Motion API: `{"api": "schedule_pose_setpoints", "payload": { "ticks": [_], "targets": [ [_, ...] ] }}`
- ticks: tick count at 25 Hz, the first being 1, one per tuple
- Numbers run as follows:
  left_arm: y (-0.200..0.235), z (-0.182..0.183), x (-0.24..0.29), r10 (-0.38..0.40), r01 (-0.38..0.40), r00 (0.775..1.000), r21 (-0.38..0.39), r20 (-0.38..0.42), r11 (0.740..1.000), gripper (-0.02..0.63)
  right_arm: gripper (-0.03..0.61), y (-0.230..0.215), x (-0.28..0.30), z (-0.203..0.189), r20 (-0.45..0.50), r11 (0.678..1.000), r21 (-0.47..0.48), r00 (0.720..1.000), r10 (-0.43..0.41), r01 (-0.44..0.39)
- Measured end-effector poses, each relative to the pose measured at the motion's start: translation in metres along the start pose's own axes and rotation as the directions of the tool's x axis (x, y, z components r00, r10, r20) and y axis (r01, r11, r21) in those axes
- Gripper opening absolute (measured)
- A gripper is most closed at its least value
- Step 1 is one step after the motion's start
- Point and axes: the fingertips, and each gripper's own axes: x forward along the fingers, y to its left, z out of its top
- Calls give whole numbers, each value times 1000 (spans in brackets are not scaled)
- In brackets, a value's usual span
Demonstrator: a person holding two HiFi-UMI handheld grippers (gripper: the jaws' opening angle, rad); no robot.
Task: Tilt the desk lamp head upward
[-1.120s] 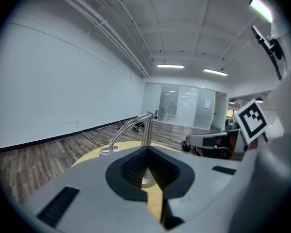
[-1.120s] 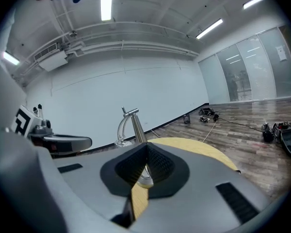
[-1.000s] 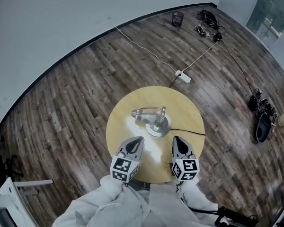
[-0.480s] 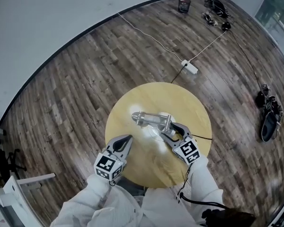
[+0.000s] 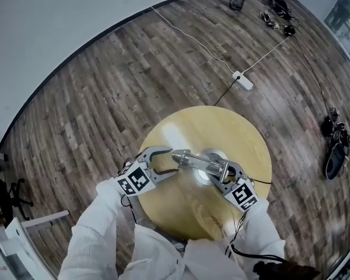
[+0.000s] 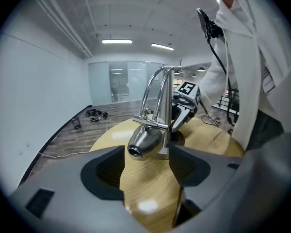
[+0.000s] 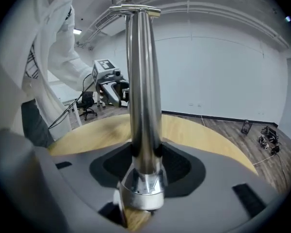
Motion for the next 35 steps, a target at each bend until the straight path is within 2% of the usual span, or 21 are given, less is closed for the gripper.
{"api": "schedule_pose_setpoints", "payload": {
  "ticks": [2, 4, 10, 16, 23, 30, 35],
  "targets": [
    [3, 1, 13, -91, 91, 996, 49, -9, 995, 281, 201, 0, 1, 0, -9, 1000, -2, 1000, -1, 1],
    [2, 7, 22, -157, 156, 987, 70, 14, 985, 281, 201, 1, 2, 1, -22, 1000, -6, 1000, -4, 4],
    [2, 17, 35, -238, 232, 970, 91, 58, 968, 273, 201, -2, 8, 3, -33, 1000, 3, 999, -21, 21],
    [1, 17, 37, -242, 238, 969, 84, 45, 968, 272, 202, -6, 10, 0, 9, 998, 43, 999, -49, 48],
    [6, 21, 21, -220, 221, 975, 118, -26, 968, 269, 202, -5, 9, -4, -27, 999, 33, 1000, -13, 13],
    [18, 38, -22, -155, 183, 977, 209, -144, 961, 268, 202, -4, 7, -11, -96, 1000, 10, 995, 8, -7],
    [24, 54, -51, -106, 174, 963, 268, -249, 948, 268, 202, -3, 8, -13, -117, 1000, 11, 993, 16, -15]
  ]
}}
